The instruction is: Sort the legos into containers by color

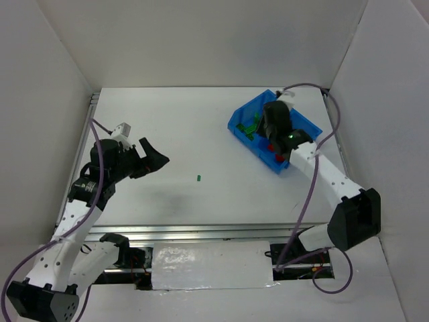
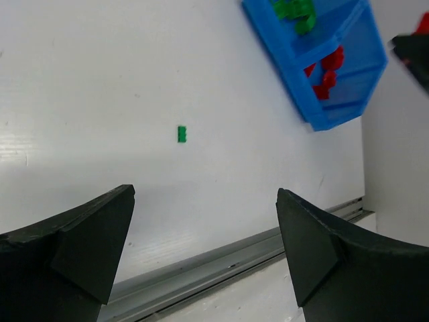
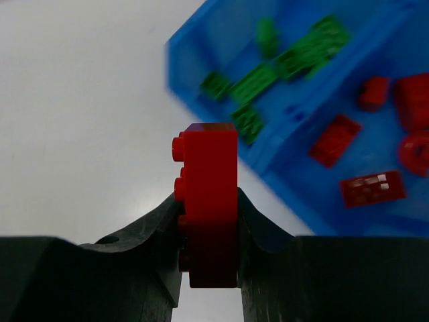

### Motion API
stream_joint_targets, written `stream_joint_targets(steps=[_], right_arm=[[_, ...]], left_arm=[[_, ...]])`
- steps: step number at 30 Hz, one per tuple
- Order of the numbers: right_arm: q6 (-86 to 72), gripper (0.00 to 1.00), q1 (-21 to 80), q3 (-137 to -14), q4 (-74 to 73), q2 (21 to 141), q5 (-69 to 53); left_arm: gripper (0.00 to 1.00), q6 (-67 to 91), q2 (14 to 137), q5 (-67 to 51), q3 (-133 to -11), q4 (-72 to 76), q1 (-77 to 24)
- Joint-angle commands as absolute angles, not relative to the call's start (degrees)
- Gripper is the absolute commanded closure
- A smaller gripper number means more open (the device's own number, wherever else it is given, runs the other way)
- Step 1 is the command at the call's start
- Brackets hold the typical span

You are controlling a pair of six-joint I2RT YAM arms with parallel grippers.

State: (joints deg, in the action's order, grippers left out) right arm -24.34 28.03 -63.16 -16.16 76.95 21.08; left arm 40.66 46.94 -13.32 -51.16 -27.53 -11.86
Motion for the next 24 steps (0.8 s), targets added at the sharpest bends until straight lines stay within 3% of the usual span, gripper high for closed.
stream_joint_targets(steps=[1, 5, 9, 10, 13, 17, 22, 24], right_arm=[[-34.46, 1.0, 17.6, -70.31, -29.53, 81.82, 22.43], [-35.51, 0.94, 10.55, -73.38, -30.06, 85.94, 22.15], [-35.25, 0.58, 7.65, -81.37, -33.91, 93.31, 21.97], [-34.98, 0.37, 7.12, -83.04, -34.62, 94.82, 22.23], [-35.42, 0.14, 5.98, -91.63, -38.4, 100.01, 23.38], [-34.98, 0.0, 6.06, -97.45, -42.71, 103.45, 22.94], [-31.82, 0.04, 12.55, -91.09, -38.42, 97.14, 21.1], [-31.12, 0.03, 19.84, -87.99, -35.96, 92.91, 20.74]], left_arm=[[0.0, 40.87, 48.33, -14.83, -46.6, -22.51, -11.69], [0.01, 41.04, 52.11, -16.79, -44.21, -19.34, -11.78], [0.01, 40.34, 55.1, -15.21, -44.47, -19.34, -12.04], [0.0, 40.17, 55.54, -14.94, -44.47, -19.25, -12.04], [0.01, 39.73, 57.48, -13.01, -44.91, -19.33, -12.57], [0.01, 38.85, 58.36, -10.02, -45.44, -21.44, -13.18], [0.01, 36.57, 55.81, -2.93, -50.34, -28.19, -13.45], [0.01, 34.55, 54.85, -0.27, -53.25, -31.97, -13.36]])
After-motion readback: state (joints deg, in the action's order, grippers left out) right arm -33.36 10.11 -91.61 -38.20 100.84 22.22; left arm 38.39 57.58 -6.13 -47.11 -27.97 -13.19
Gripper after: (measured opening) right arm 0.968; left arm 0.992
